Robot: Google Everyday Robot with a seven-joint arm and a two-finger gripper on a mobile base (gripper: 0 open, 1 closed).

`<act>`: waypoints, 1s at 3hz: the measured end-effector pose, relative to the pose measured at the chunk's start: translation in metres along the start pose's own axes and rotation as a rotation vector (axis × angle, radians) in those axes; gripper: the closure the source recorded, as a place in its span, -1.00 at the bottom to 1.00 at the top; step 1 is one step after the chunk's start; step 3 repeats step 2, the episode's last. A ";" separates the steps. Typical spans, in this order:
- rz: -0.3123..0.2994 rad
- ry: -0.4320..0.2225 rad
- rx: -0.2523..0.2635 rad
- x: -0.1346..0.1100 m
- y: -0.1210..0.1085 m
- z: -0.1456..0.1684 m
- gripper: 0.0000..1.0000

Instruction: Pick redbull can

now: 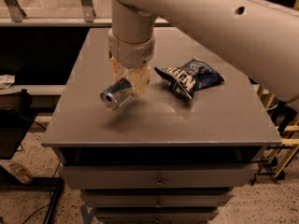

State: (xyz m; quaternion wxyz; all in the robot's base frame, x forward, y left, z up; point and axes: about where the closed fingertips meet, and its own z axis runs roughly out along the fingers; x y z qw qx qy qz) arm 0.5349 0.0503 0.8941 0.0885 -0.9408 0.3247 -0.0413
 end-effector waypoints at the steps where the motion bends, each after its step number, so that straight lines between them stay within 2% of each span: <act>1: -0.009 -0.018 0.009 0.000 0.000 -0.005 1.00; 3: -0.017 -0.033 0.011 -0.001 -0.001 -0.006 1.00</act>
Offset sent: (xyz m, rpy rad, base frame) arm -0.0034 -0.0024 0.0064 0.0261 0.0410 0.0343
